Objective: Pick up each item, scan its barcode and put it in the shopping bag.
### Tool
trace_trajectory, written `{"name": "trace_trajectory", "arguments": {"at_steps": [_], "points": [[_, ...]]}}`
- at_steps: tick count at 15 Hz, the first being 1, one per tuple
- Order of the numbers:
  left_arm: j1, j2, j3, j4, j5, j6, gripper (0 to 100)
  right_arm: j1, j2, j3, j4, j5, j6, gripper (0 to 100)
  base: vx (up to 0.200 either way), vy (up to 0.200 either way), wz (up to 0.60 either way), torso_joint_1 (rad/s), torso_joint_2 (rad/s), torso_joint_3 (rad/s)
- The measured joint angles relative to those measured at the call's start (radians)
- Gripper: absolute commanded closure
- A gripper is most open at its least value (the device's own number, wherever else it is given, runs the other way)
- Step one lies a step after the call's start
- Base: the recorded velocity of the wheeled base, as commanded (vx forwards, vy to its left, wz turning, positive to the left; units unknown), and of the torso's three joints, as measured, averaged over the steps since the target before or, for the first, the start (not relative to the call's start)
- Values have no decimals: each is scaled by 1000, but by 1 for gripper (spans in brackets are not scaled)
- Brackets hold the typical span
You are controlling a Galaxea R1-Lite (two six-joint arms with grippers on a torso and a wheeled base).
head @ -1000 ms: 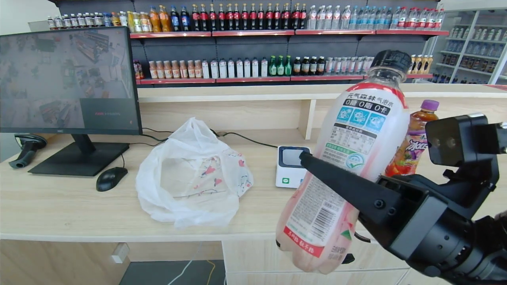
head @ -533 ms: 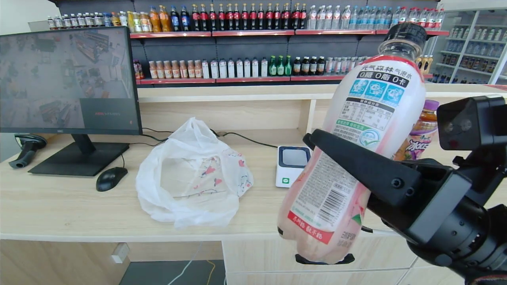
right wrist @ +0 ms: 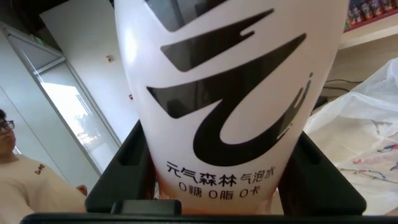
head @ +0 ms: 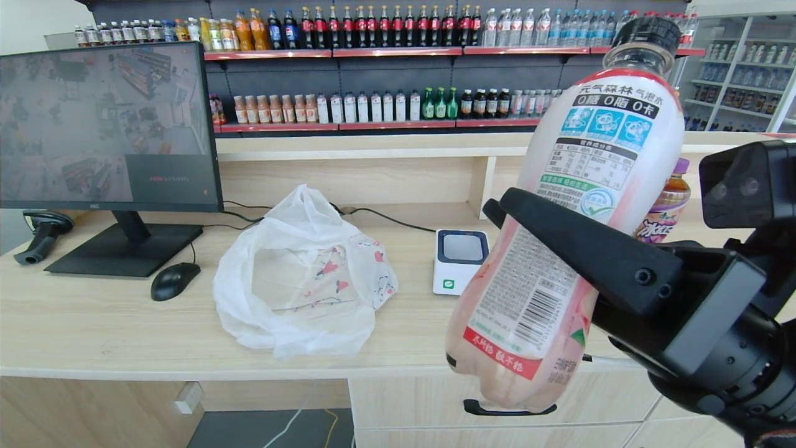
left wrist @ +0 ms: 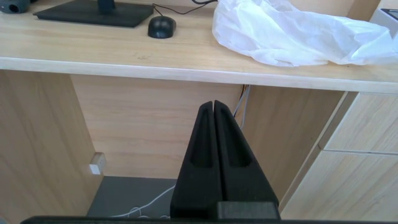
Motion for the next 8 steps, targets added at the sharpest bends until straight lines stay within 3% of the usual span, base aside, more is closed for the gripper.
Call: {"name": "trace_trajectory", "arguments": {"at_steps": [8], "points": [[0, 0, 0, 0, 0, 0, 100, 3, -15, 25, -1, 1, -104, 100, 0, 0, 0, 0, 0, 0]]}}
